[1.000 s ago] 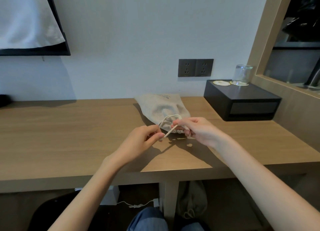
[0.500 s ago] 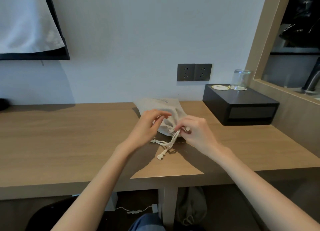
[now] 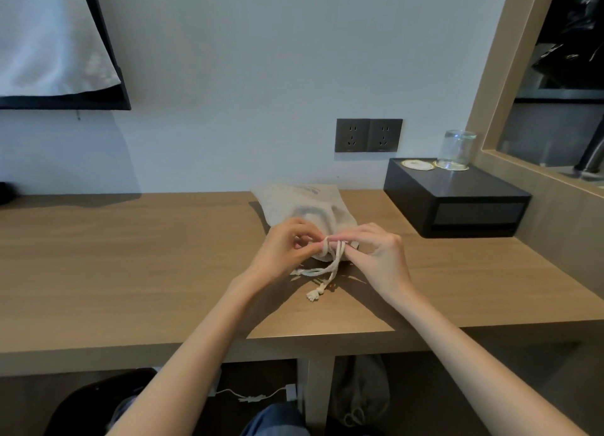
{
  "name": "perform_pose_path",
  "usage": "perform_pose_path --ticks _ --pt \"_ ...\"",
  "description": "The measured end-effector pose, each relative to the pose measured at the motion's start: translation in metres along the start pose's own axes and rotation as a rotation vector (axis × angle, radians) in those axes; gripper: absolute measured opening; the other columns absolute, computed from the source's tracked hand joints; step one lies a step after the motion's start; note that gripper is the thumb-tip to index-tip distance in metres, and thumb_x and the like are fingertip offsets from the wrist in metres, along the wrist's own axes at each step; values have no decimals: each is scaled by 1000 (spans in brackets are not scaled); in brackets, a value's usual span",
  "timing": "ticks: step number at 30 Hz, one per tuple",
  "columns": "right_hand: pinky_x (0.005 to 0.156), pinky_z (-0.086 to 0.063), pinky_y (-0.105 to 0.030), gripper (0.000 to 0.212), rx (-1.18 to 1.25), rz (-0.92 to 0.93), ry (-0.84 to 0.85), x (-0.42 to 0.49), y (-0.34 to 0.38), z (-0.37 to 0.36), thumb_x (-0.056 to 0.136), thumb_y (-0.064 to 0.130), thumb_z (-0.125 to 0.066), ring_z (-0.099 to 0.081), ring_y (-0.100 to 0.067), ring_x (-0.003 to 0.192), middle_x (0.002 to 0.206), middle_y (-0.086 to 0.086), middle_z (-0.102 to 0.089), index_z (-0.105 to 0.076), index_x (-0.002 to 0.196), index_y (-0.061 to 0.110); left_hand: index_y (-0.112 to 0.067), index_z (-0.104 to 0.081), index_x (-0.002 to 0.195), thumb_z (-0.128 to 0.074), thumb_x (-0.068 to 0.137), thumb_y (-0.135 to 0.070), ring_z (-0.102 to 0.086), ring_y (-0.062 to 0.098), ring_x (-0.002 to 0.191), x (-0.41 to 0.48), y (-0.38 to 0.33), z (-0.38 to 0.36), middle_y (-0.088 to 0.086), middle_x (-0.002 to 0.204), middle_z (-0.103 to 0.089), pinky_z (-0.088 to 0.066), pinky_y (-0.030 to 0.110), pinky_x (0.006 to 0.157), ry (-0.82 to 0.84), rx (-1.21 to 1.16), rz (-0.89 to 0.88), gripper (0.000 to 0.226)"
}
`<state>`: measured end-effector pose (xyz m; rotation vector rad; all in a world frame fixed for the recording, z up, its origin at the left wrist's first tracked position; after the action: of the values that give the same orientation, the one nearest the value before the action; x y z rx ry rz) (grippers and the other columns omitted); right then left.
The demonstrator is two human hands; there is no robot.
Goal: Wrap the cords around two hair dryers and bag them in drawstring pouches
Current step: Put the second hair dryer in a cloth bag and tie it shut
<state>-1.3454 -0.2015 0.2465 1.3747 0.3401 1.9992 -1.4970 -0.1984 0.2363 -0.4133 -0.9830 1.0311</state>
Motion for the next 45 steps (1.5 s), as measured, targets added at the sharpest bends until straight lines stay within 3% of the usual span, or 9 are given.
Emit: perform_pose_path --ticks 4,7,14,22,26,29,35,39,45 --pt "81 -46 -22 20 20 -156 142 -3 -15 -4 90 18 -61 -55 -1 95 88 27 -63 -71 91 36 -19 -72 80 -71 83 -20 -59 7 78 -7 0 8 -11 81 -66 -47 23 71 -72 200 -31 3" --pt "84 -47 -42 27 9 -364 125 -13 -49 14 97 20 -50 -59 -23 92 87 -4 -70 -72 83 25 -21 -69 80 -68 85 -25 -54 2 78 -17 17 23 -11 81 -65 -42 22 68 -121 321 13 6" --pt "71 -45 -26 34 215 -657 97 -29 -68 16 99 30 -47 -59 -18 76 81 -9 -63 -66 76 15 -23 -66 85 -65 88 -25 -57 -6 72 -35 34 27 -13 81 -65 -42 9 61 -161 162 142 4" --pt "59 -33 -21 26 435 -740 64 -22 -62 18 98 27 -50 -39 -8 58 61 3 -46 -68 85 13 -25 -57 89 -56 94 -22 -61 12 79 -32 34 3 -4 87 -64 -48 20 66 -168 -134 224 6" --pt "73 -47 -28 21 706 -801 5 -12 -62 13 98 18 -49 -56 -16 77 89 -3 -72 -61 114 10 -29 -57 91 -60 92 -19 -57 1 82 -22 25 -2 -11 91 -62 -45 15 70 -182 -78 142 10" --pt "82 -50 -32 35 840 -867 -72 -12 -72 10 97 28 -52 -60 -20 90 115 -4 -68 -50 130 15 -23 -62 107 -67 86 -17 -53 -3 94 -18 13 -11 -13 102 -60 -40 12 83 -126 45 29 22" --pt "74 -55 -28 49 399 -902 -126 -20 -87 34 97 6 -47 -60 -19 91 119 -11 -55 -26 139 21 -40 -64 108 -75 76 -42 -30 8 95 -16 5 -17 -18 104 -51 -22 28 79 -141 417 -24 34" --pt "83 -53 -44 17 52 -762 15 -20 -85 44 94 11 -48 -59 -22 89 100 -8 -59 -41 108 18 -41 -63 100 -74 71 -52 -30 7 93 -13 -5 -16 -23 100 -49 -15 27 74 -206 500 -90 33" --pt "69 -41 -22 9 -126 -444 361 -25 -51 12 84 33 -68 -51 -5 78 85 10 -59 -73 89 26 -36 -66 98 -71 74 -54 -45 11 95 -11 -5 -17 -19 97 -61 -17 28 75 -241 503 -100 30"
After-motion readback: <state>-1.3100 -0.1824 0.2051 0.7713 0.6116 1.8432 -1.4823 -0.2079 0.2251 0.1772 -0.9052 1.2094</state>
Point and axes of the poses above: each hand's wrist, its own x-axis towards the middle knuckle, its own z-axis out of the back of the hand, y = z × x, the point moved 9 cm from there along x, towards the middle knuckle
